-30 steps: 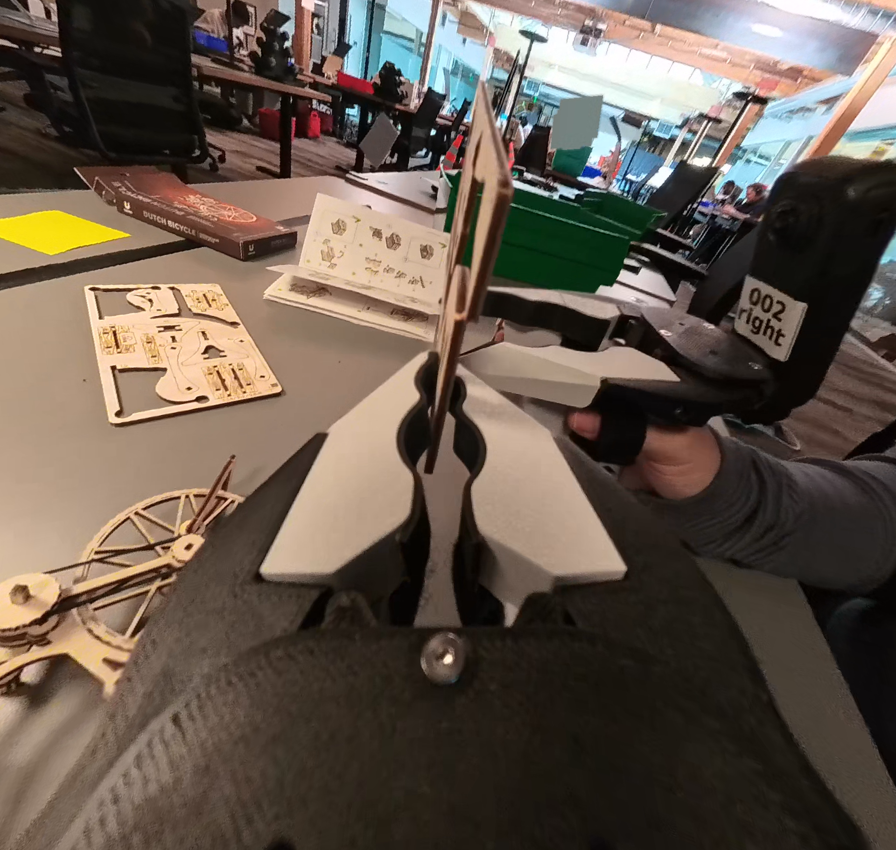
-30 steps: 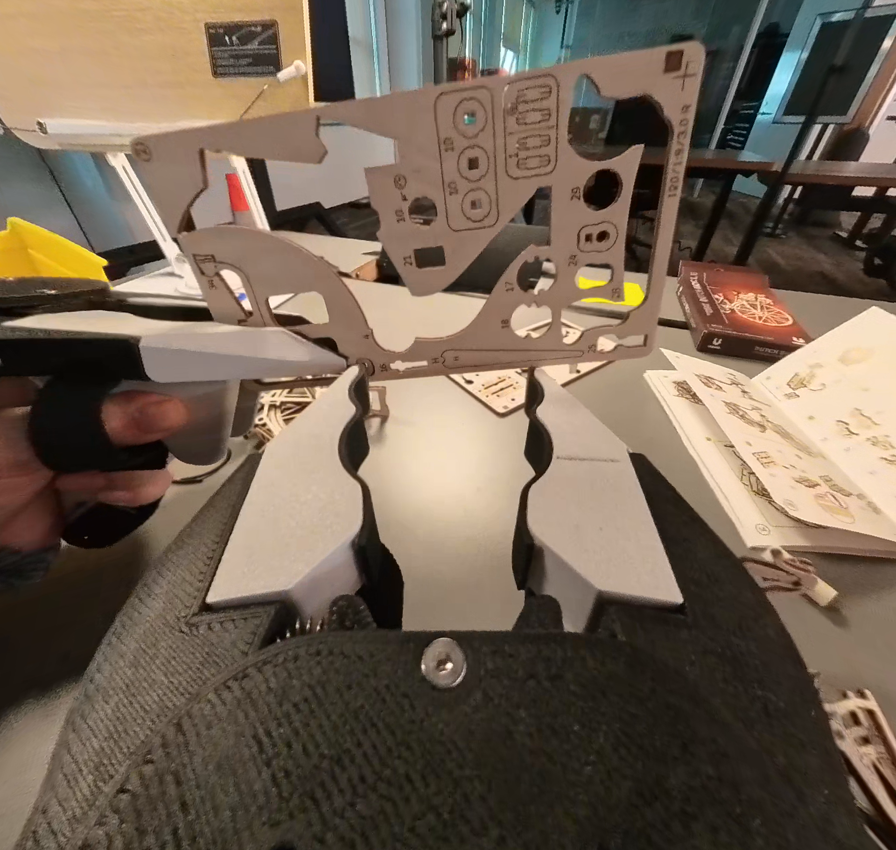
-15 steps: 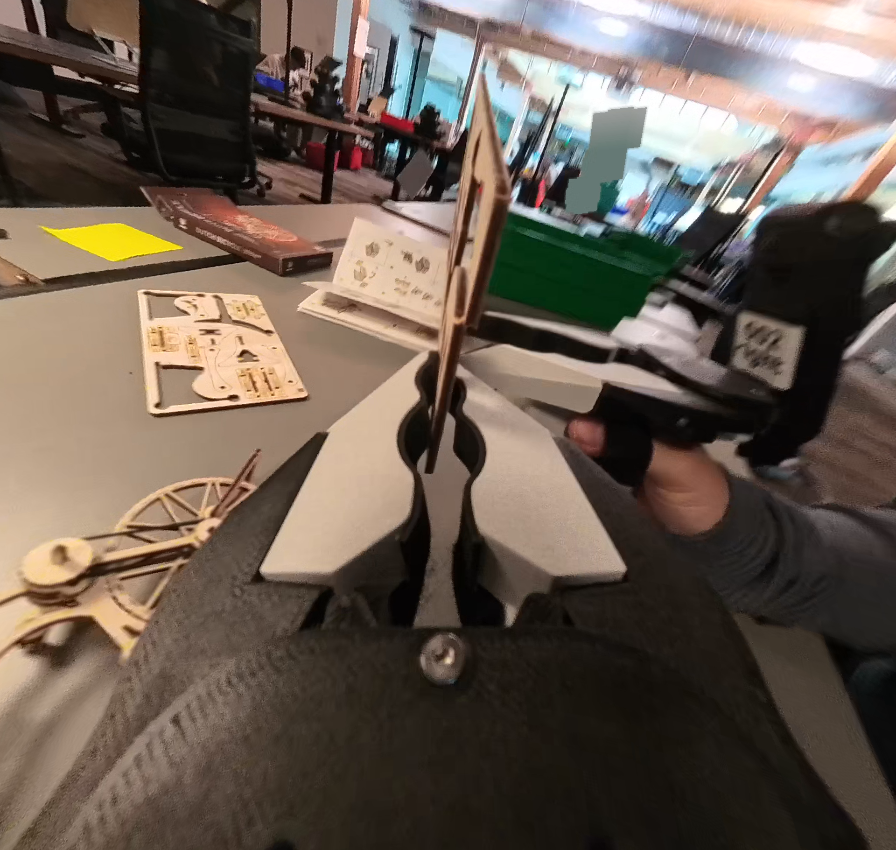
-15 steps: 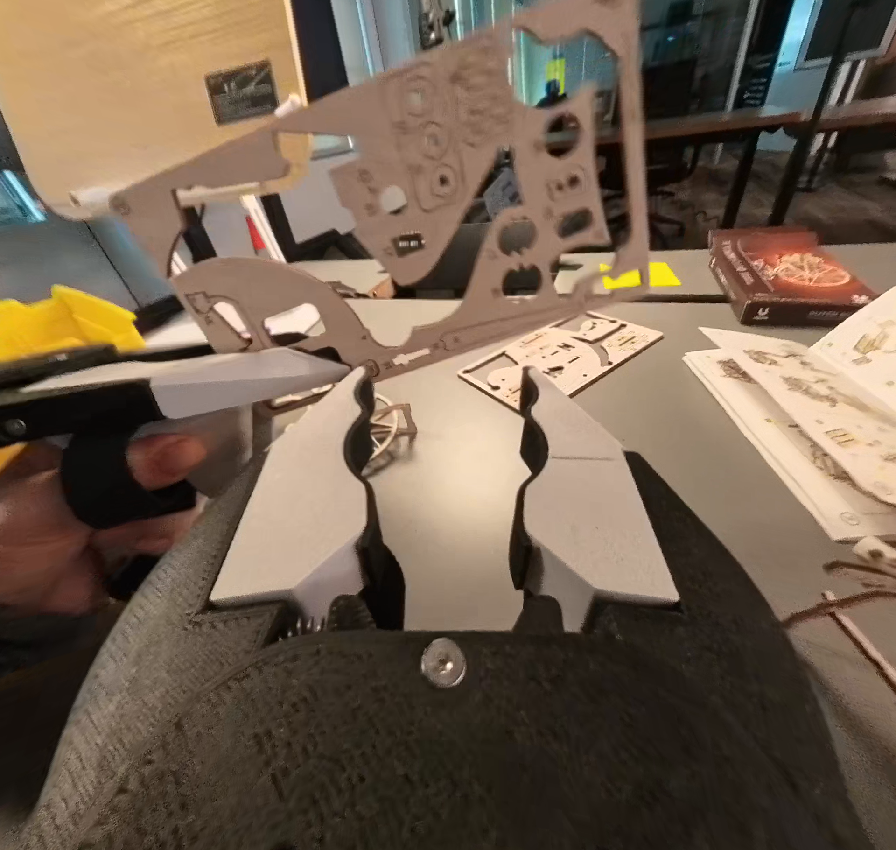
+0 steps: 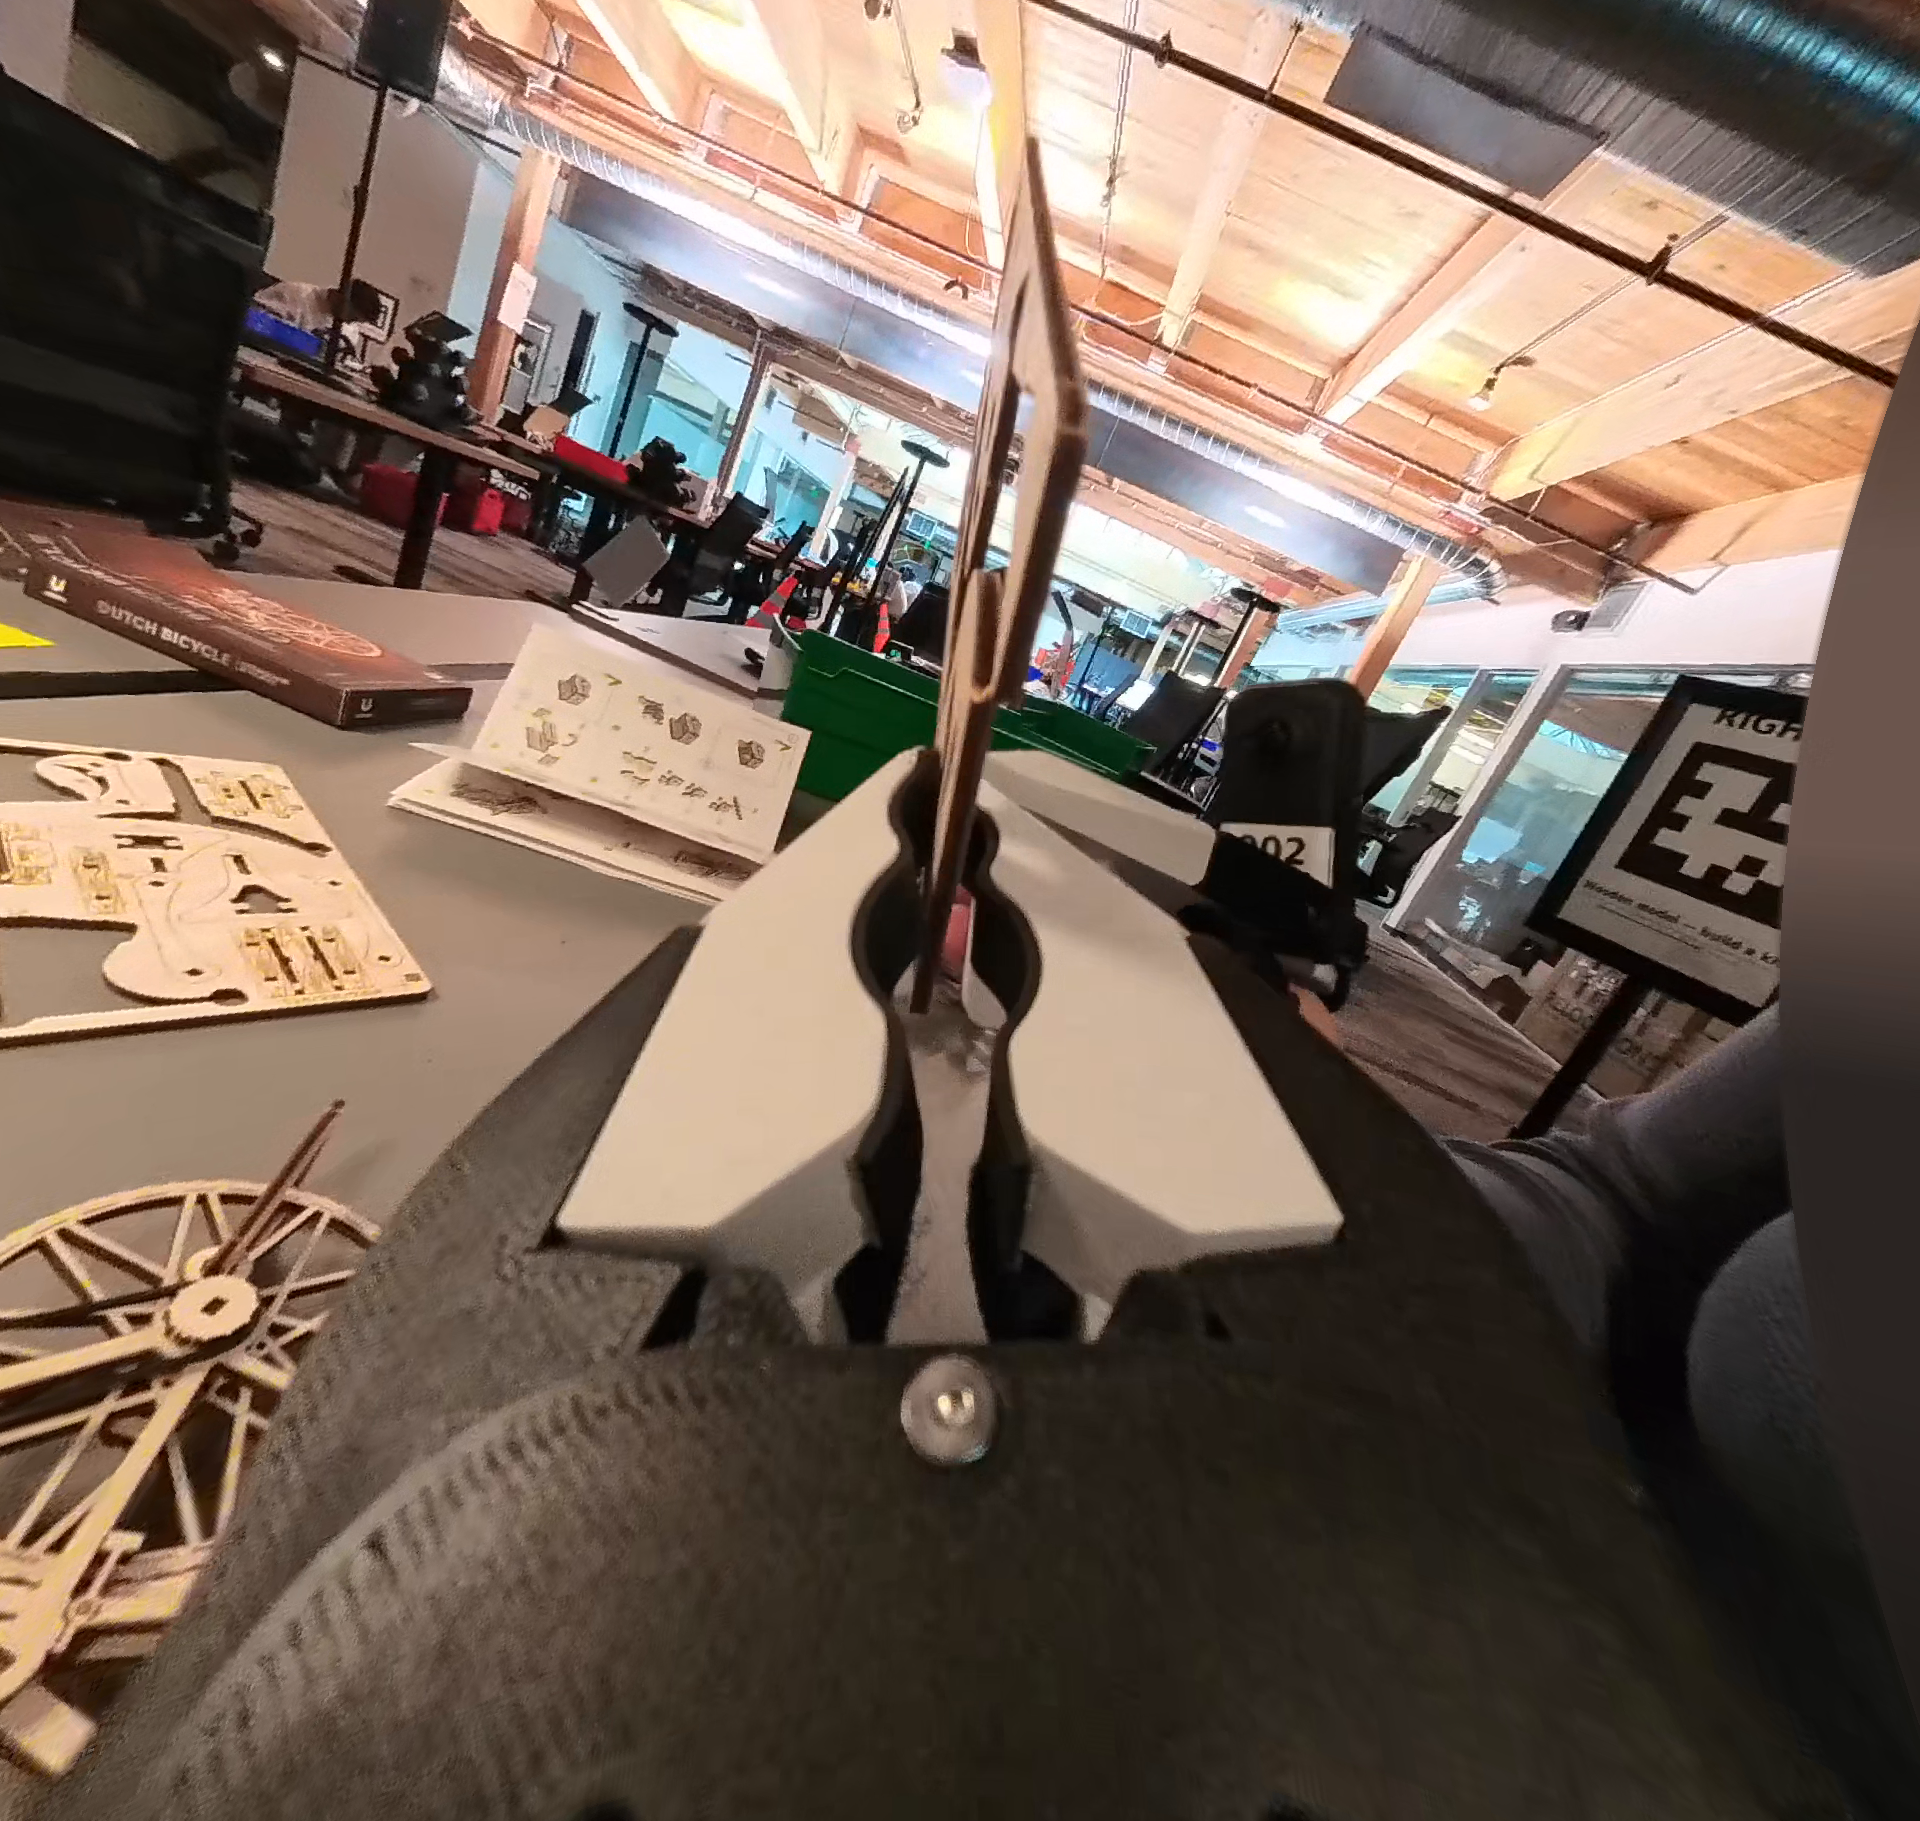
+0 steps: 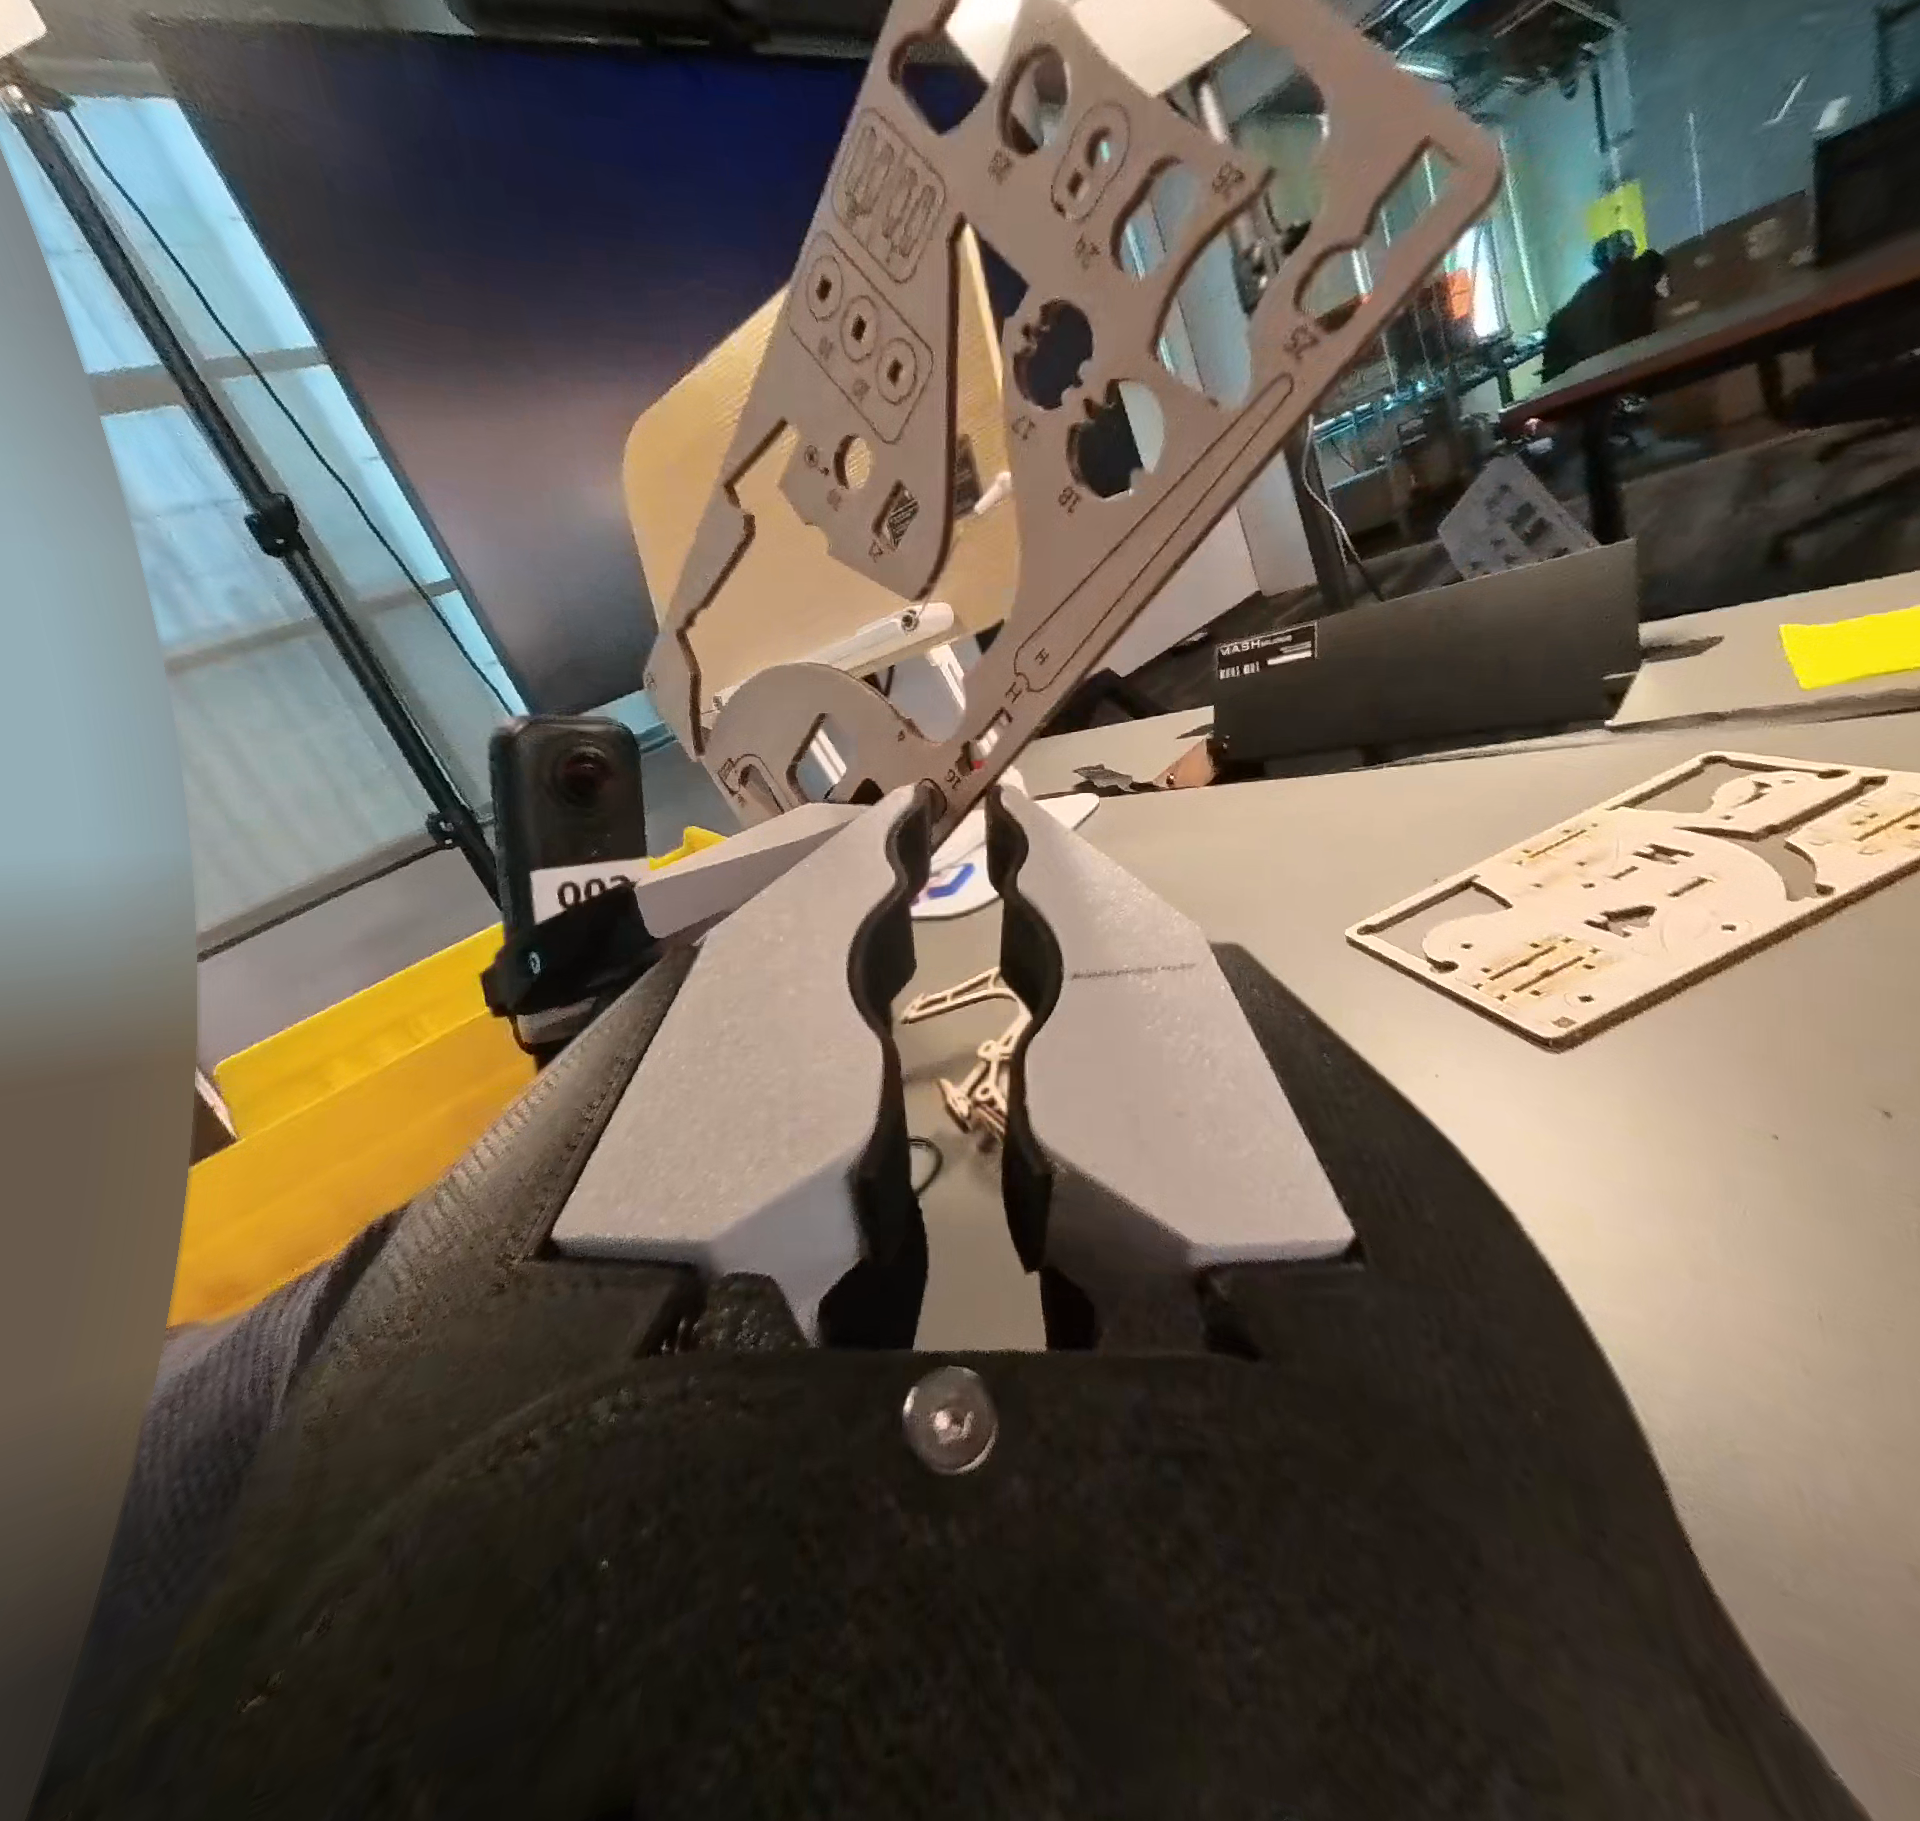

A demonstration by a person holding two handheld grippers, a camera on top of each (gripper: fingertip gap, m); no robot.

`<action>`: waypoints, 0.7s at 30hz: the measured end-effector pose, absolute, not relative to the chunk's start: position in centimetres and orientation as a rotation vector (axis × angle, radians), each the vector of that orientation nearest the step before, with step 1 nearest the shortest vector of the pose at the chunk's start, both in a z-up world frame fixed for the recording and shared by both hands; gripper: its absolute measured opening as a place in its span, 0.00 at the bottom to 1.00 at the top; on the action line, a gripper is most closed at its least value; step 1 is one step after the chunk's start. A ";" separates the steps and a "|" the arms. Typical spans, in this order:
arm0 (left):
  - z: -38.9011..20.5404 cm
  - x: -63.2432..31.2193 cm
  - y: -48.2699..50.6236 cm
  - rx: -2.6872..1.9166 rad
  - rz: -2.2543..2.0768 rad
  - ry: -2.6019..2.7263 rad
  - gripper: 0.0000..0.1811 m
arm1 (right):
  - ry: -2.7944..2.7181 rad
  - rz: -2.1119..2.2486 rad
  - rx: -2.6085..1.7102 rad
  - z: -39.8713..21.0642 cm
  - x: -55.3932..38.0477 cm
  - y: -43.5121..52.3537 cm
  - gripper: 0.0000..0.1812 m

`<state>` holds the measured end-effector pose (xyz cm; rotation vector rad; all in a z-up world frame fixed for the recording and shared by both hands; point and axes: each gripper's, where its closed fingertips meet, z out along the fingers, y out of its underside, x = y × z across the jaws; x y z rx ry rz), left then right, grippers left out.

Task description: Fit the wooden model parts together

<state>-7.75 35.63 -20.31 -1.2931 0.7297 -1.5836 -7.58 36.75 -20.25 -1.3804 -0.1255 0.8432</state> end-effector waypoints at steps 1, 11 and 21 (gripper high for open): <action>-20.4 -7.7 35.7 -1.297 -1.577 0.732 0.01 | -0.128 0.837 -1.385 -20.3 -7.6 36.8 0.03; -21.6 -7.1 36.1 -1.324 -1.136 0.887 0.01 | -0.133 0.681 -1.468 -21.9 -7.2 37.1 0.00; -20.2 -8.1 35.8 -1.291 -1.728 0.661 0.01 | -0.052 1.029 -1.361 -20.9 -7.3 37.0 0.09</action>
